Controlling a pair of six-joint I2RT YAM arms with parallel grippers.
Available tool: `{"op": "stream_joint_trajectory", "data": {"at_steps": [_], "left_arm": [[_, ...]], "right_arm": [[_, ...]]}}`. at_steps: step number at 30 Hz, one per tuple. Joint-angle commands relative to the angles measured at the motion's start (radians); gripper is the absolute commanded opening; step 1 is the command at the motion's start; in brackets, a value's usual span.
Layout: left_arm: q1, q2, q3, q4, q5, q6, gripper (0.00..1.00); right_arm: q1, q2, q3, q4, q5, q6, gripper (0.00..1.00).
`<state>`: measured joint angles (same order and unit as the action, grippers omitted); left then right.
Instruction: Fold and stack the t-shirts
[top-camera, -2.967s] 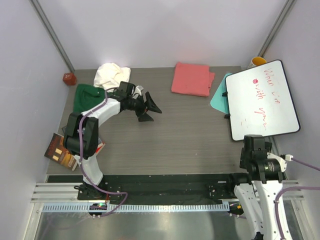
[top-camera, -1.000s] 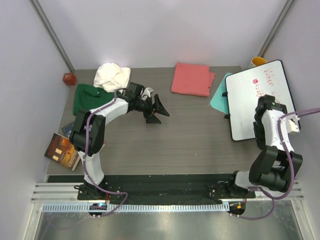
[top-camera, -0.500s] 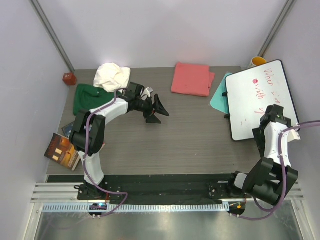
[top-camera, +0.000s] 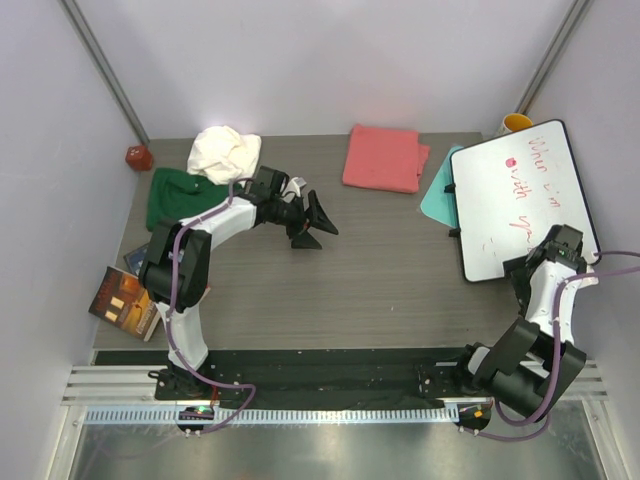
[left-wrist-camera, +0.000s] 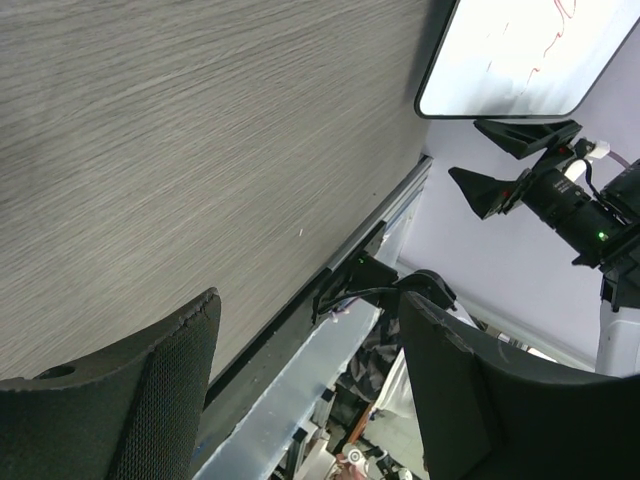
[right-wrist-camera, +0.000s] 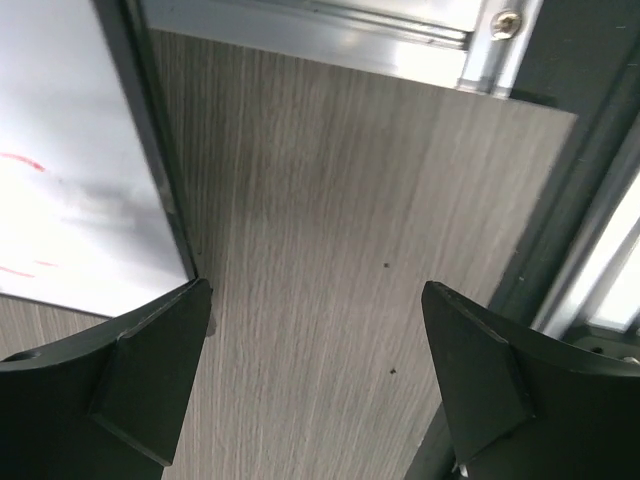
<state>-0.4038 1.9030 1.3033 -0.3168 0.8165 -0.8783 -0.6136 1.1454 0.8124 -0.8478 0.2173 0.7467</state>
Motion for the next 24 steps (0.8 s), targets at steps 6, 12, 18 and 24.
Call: {"op": "stream_joint_trajectory", "data": {"at_steps": [6,12,18,24], "left_arm": [[-0.003,-0.013,-0.019,0.016,0.035,0.019,0.72],[-0.003,-0.009,-0.024,0.015,0.036,0.022,0.72],[-0.001,-0.005,-0.027,0.015,0.041,0.024,0.72],[-0.004,-0.009,-0.032,0.015,0.041,0.024,0.72]], "right_arm": [[-0.031,0.011,-0.099,0.26,-0.282,-0.116,0.89],[-0.031,-0.001,-0.114,0.297,-0.306,-0.15,0.89],[-0.031,-0.047,-0.183,0.426,-0.381,-0.168,0.86],[-0.031,-0.09,-0.26,0.536,-0.423,-0.187,0.76]]}}
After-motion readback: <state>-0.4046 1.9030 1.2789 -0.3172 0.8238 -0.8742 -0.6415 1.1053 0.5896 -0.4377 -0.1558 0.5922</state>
